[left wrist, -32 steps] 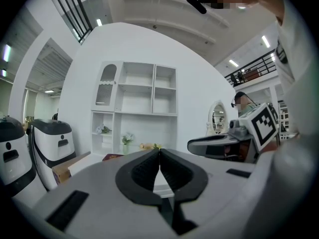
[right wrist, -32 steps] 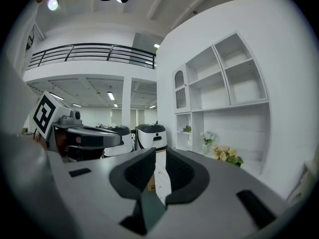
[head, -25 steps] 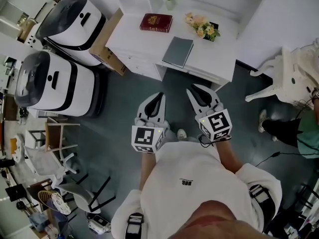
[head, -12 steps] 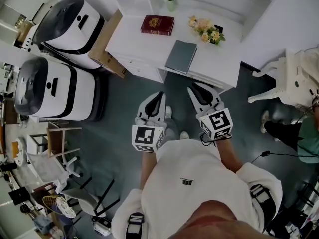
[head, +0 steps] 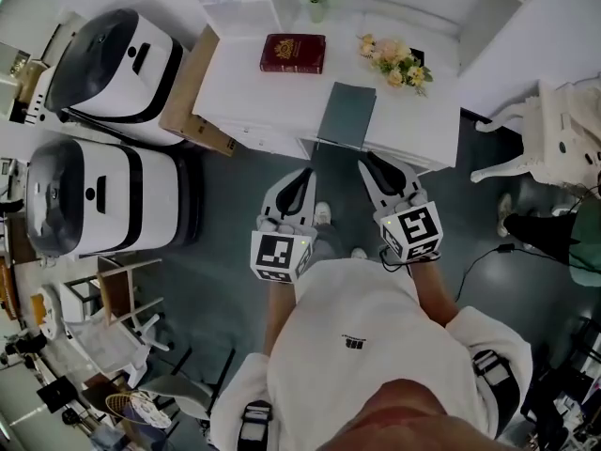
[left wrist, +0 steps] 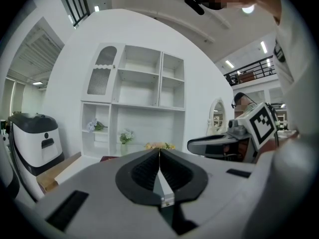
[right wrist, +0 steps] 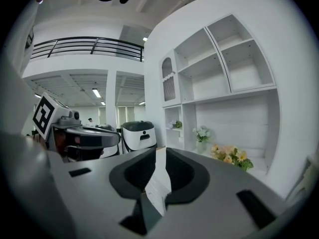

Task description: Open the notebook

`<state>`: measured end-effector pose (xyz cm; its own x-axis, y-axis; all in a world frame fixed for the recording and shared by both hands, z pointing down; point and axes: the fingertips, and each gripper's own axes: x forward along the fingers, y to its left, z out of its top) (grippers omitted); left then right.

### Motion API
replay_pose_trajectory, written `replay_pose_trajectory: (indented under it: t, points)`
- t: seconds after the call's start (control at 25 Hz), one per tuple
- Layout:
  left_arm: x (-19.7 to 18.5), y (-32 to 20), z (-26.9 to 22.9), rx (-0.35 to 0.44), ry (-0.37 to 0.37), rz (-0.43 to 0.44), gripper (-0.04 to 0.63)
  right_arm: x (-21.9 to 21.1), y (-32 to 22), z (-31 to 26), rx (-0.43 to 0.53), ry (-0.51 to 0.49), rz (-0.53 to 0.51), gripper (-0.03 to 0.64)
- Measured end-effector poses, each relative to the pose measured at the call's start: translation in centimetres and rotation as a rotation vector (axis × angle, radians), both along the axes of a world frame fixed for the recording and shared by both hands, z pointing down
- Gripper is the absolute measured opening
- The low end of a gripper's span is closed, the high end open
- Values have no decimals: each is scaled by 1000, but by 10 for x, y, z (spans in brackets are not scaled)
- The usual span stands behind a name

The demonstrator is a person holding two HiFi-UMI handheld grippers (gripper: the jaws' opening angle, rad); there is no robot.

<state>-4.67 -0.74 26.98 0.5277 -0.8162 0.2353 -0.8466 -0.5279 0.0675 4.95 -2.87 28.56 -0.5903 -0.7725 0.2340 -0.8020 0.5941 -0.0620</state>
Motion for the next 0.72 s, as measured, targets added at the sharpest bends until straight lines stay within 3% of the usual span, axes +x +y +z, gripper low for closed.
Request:
replay_pose_trajectory:
  t: [0.72]
  points:
    - [-20,-109,27,-36,28,267,0,-11,-85,30,-75,56,269,48]
